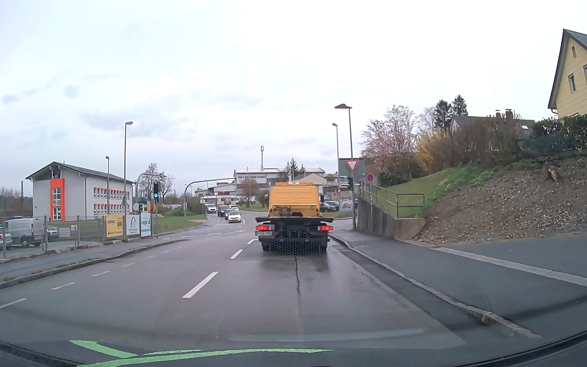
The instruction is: Follow the waypoints while adhering to traffic rules and regulations
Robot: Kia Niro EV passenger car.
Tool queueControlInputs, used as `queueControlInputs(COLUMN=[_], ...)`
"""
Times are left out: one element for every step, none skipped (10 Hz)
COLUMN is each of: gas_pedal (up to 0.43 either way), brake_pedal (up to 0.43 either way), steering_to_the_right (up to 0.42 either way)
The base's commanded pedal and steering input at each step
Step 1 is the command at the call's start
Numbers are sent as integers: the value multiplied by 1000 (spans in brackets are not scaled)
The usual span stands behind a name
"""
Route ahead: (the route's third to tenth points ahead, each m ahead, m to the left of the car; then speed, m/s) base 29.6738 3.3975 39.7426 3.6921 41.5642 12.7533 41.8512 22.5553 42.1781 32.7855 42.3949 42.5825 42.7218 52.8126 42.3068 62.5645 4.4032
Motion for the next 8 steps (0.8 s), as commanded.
queueControlInputs(gas_pedal=[0, 0, 0, 0, 0, 0, 0, 0], brake_pedal=[226, 226, 226, 232, 226, 226, 232, 232], steering_to_the_right=[-7, -6, -7, -7, -7, -6, -7, -7])
